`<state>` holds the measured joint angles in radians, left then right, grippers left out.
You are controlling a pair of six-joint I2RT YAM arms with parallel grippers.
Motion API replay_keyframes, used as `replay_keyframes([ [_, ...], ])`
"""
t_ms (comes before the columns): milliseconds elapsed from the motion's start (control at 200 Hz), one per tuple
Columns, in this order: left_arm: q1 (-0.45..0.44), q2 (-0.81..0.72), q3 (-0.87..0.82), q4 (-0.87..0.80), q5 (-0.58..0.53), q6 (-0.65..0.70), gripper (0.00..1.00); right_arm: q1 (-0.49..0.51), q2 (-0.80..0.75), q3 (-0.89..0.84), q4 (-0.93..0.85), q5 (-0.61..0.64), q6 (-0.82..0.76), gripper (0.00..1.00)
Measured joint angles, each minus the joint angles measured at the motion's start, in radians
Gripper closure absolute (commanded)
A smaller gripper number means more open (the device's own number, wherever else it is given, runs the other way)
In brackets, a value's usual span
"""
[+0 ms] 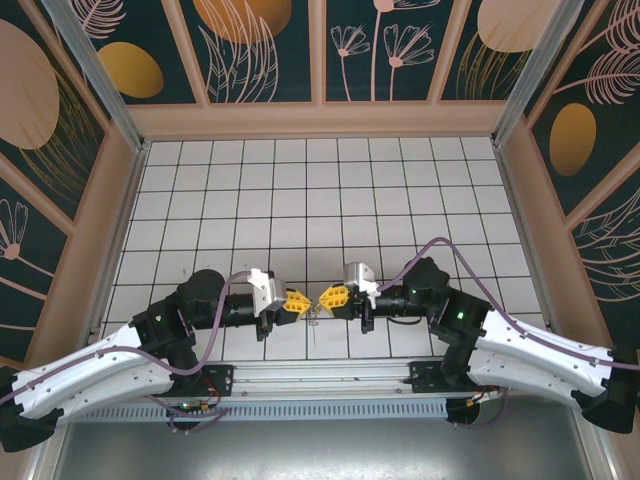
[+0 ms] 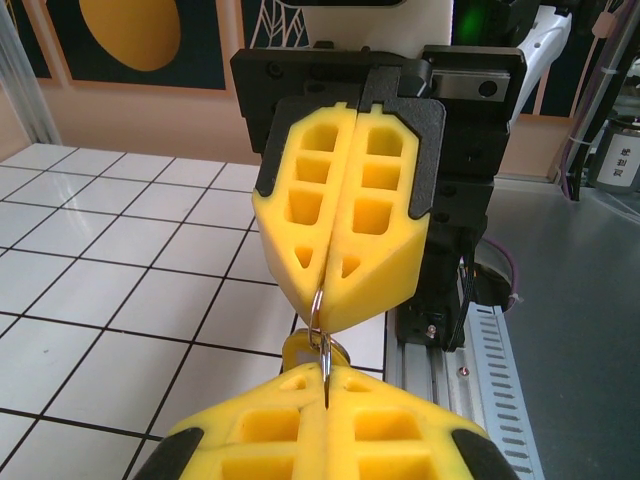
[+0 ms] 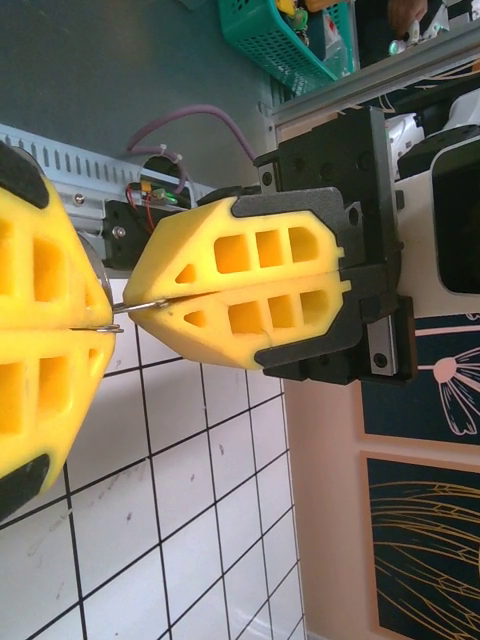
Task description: Put the keys on the keyring
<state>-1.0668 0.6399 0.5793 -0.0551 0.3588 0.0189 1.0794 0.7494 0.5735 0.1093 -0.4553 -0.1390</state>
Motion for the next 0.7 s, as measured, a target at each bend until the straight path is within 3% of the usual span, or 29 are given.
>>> replay_keyframes([
  [701, 0.000, -0.002, 0.023, -0.053, 0.042, 0.027, 1.00, -0.008, -0.062, -0.029, -0.002, -0.043, 0.008, 1.00],
])
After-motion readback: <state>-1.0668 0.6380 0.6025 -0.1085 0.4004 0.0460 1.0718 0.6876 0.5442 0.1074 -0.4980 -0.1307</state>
